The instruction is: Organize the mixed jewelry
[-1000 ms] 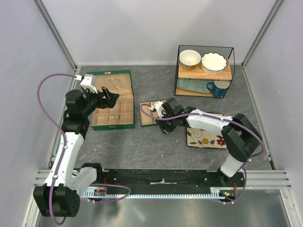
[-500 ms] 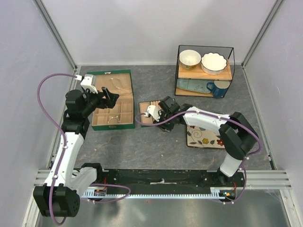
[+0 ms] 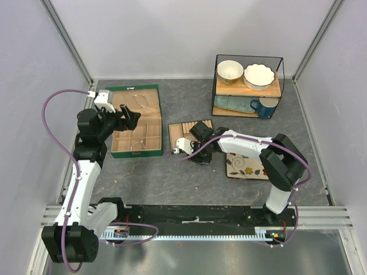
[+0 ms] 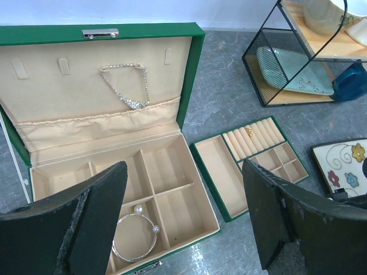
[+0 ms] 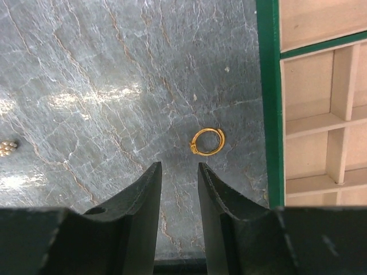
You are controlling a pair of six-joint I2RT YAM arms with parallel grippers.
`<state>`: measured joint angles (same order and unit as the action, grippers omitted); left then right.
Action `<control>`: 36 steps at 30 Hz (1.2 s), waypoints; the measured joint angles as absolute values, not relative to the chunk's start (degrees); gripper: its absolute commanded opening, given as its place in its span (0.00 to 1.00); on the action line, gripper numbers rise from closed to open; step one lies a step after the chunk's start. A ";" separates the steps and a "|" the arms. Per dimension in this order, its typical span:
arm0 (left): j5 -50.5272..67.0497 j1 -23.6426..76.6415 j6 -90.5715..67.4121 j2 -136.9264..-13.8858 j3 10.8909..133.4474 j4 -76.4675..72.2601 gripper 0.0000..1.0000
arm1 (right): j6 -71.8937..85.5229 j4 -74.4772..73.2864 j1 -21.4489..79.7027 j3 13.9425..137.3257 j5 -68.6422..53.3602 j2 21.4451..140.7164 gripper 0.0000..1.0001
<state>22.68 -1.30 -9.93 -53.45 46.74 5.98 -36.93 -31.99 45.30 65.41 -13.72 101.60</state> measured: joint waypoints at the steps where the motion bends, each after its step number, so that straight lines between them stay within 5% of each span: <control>1: 22.63 -1.32 -9.93 -53.45 46.74 5.98 0.88 | -37.19 -32.01 45.32 65.43 -13.72 101.75 0.39; 36: 22.57 -1.32 -9.76 -53.52 46.74 6.00 0.88 | -39.75 -31.77 46.63 67.68 -13.39 105.62 0.30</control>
